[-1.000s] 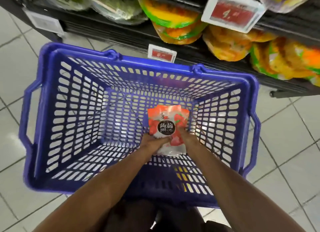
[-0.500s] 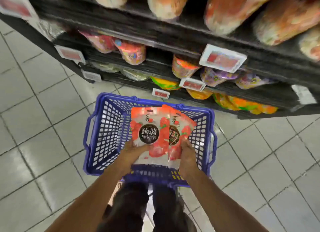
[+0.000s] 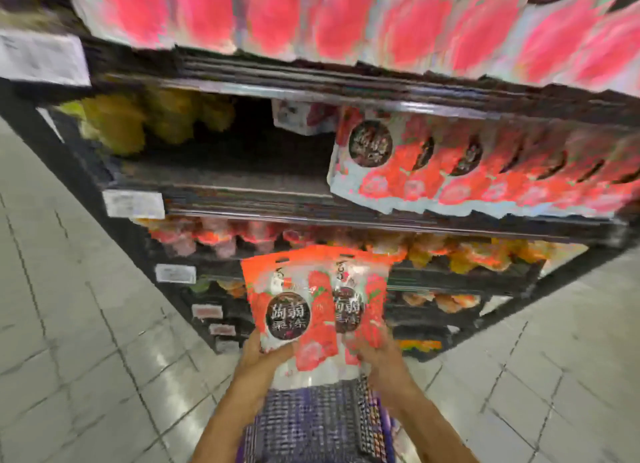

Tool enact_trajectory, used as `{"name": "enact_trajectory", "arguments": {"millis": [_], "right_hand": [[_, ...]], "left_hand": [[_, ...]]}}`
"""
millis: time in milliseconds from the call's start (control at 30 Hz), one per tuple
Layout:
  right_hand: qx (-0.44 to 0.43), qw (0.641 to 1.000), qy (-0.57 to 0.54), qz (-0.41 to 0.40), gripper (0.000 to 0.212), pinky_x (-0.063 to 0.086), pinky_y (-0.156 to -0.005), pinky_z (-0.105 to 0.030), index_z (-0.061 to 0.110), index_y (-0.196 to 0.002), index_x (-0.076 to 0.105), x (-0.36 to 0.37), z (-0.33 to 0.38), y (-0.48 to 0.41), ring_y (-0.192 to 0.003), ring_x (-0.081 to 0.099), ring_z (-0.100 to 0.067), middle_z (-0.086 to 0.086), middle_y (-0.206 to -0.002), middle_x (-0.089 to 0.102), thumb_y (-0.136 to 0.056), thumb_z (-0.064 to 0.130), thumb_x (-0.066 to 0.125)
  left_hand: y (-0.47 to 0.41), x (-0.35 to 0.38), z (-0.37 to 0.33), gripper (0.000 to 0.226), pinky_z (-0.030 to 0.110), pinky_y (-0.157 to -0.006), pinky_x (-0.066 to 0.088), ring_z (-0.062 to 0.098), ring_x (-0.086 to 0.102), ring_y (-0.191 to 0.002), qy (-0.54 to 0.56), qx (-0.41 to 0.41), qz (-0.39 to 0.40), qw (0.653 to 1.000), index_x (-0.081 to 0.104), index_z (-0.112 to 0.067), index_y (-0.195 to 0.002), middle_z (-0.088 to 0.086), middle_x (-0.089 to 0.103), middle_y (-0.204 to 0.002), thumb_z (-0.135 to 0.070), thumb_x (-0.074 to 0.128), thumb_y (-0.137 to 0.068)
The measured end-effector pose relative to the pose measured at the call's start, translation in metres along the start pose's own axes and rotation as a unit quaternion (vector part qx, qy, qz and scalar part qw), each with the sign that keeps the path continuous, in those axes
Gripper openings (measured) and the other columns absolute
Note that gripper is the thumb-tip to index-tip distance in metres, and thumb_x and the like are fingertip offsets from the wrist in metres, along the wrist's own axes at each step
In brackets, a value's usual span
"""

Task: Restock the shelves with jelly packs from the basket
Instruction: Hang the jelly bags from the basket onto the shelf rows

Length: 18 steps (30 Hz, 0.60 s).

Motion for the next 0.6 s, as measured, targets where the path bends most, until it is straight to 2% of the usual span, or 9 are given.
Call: {"name": "enact_trajectory", "arguments": {"millis": [100, 167, 233, 300, 400, 433, 533, 600], "right_hand": [[-0.04, 0.999, 0.014, 0.007, 0.045, 0.053, -0.065, -0.026, 0.01, -0.097, 0.062, 0.014, 0.051, 0.024, -0.071, 0.065, -0.013, -0.004, -0.077, 0.067, -0.066, 0.028, 0.089], [-0.067, 0.998, 0.015, 0.001, 0.036, 0.053, -0.064, -0.025, 0.019, -0.089, 0.065, 0.02, 0.075, 0.037, -0.069, 0.064, -0.013, -0.003, -0.074, 0.067, -0.065, 0.037, 0.086], [-0.087, 0.996, 0.007, -0.014, 0.02, 0.049, -0.06, -0.027, 0.031, -0.078, 0.067, 0.02, 0.093, 0.046, -0.066, 0.061, -0.013, 0.0, -0.071, 0.066, -0.069, 0.038, 0.083], [-0.103, 0.994, 0.01, -0.022, 0.015, 0.047, -0.054, -0.023, 0.035, -0.074, 0.067, 0.018, 0.107, 0.052, -0.063, 0.06, -0.01, 0.004, -0.068, 0.066, -0.07, 0.035, 0.082], [-0.131, 0.99, 0.009, -0.043, 0.02, 0.05, -0.054, -0.022, 0.034, -0.075, 0.067, 0.008, 0.121, 0.054, -0.061, 0.061, -0.009, 0.003, -0.068, 0.068, -0.077, 0.02, 0.081], [-0.137, 0.989, 0.009, -0.049, 0.02, 0.051, -0.055, -0.021, 0.033, -0.076, 0.068, 0.004, 0.125, 0.053, -0.061, 0.063, -0.009, 0.002, -0.068, 0.068, -0.077, 0.018, 0.082], [-0.135, 0.989, 0.011, -0.062, 0.027, 0.052, -0.056, -0.017, 0.022, -0.08, 0.067, -0.006, 0.133, 0.05, -0.06, 0.064, -0.009, 0.0, -0.067, 0.068, -0.065, 0.034, 0.086], [-0.136, 0.988, 0.014, -0.067, 0.031, 0.05, -0.053, -0.017, 0.014, -0.08, 0.064, -0.012, 0.136, 0.045, -0.059, 0.063, -0.009, 0.0, -0.065, 0.067, -0.067, 0.032, 0.085]], "left_hand": [[0.018, 0.006, -0.057, 0.038, 0.019, -0.057, 0.054, 0.008, 0.072, -0.07, -0.008, 0.059, 0.001, 0.998, 0.065, -0.013, -0.1, 0.005, 0.076, -0.09, 0.01, 0.074, -0.072], [0.029, 0.011, -0.087, 0.033, 0.017, -0.056, 0.053, 0.005, 0.071, -0.066, -0.012, 0.086, 0.013, 0.996, 0.065, -0.009, -0.099, -0.002, 0.076, -0.079, 0.014, 0.069, -0.076], [0.039, 0.016, -0.106, 0.036, 0.027, -0.067, 0.057, 0.014, 0.072, -0.078, -0.024, 0.103, 0.027, 0.994, 0.063, -0.003, -0.108, 0.005, 0.076, -0.089, 0.011, 0.071, -0.076], [0.048, 0.022, -0.122, 0.041, 0.04, -0.076, 0.057, 0.025, 0.071, -0.086, -0.035, 0.116, 0.05, 0.991, 0.062, -0.003, -0.111, 0.009, 0.076, -0.095, 0.005, 0.076, -0.073], [0.051, 0.033, -0.139, 0.035, 0.027, -0.055, 0.049, 0.018, 0.064, -0.065, -0.09, 0.144, 0.064, 0.983, 0.068, -0.009, -0.089, 0.0, 0.072, -0.07, -0.003, 0.088, -0.062], [0.05, 0.037, -0.142, 0.033, 0.026, -0.051, 0.048, 0.018, 0.064, -0.063, -0.094, 0.149, 0.067, 0.982, 0.069, -0.011, -0.085, 0.001, 0.072, -0.07, -0.003, 0.089, -0.061], [0.045, 0.044, -0.15, 0.028, 0.022, -0.049, 0.052, 0.015, 0.072, -0.067, -0.092, 0.15, 0.053, 0.983, 0.07, -0.012, -0.09, 0.0, 0.077, -0.076, -0.005, 0.085, -0.067], [0.042, 0.045, -0.156, 0.036, 0.025, -0.053, 0.055, 0.018, 0.074, -0.072, -0.091, 0.155, 0.047, 0.983, 0.07, -0.011, -0.093, 0.003, 0.077, -0.079, -0.016, 0.088, -0.062]]}}
Point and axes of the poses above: each hand's wrist, its own y-axis away from the middle knuckle, its own x-axis out of the palm, z = x × y, the point moved 5 cm from there along -y, towards the middle knuckle
